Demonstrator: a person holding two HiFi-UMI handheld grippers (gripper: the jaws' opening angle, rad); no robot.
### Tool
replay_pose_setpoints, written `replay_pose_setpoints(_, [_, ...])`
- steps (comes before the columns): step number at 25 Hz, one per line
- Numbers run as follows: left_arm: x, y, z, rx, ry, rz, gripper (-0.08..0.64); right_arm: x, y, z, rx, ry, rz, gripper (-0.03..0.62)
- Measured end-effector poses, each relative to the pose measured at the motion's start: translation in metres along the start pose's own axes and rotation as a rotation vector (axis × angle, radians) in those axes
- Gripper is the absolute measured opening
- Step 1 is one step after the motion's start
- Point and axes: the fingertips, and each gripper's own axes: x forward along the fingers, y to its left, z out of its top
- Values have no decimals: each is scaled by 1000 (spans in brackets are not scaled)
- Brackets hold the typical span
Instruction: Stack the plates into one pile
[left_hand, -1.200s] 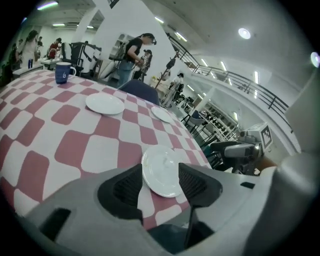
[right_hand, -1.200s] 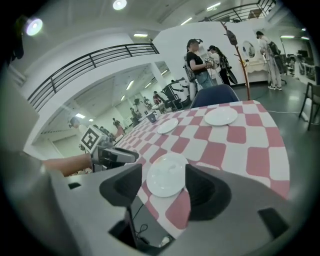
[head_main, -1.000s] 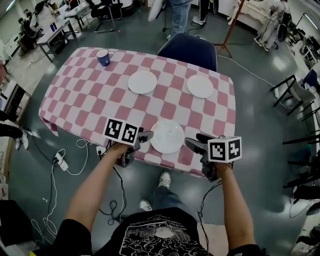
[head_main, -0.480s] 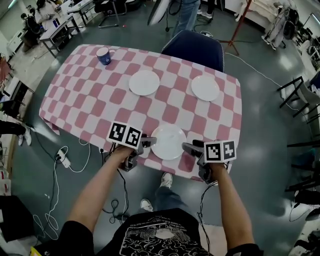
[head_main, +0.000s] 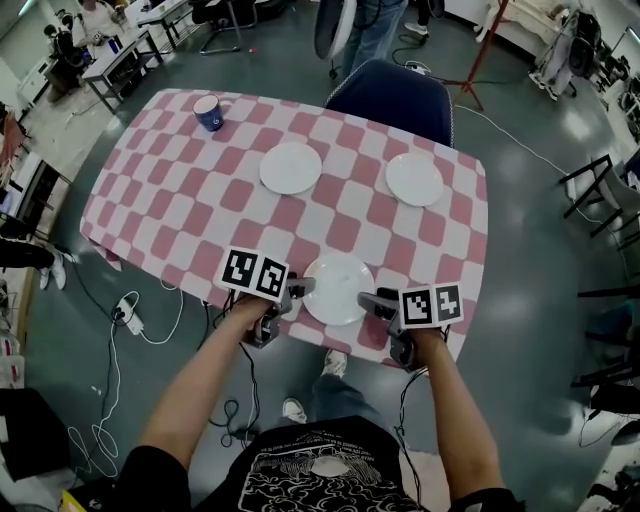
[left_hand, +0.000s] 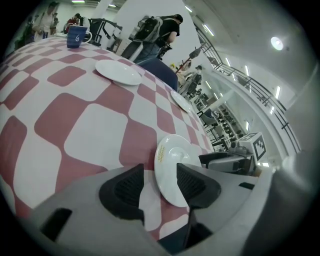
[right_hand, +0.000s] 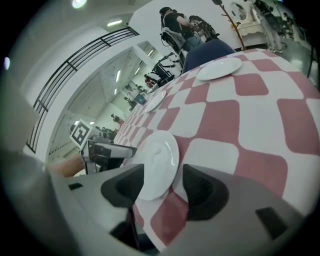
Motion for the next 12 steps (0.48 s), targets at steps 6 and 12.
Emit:
replay_pose_setpoints(6, [3,-1,-3,-18,13,2,157,6,2,2,10,18,-6,208])
replay_pose_setpoints(12, [8,3,-5,15,22,56,71,7,-12,-1,55,31,-52,107])
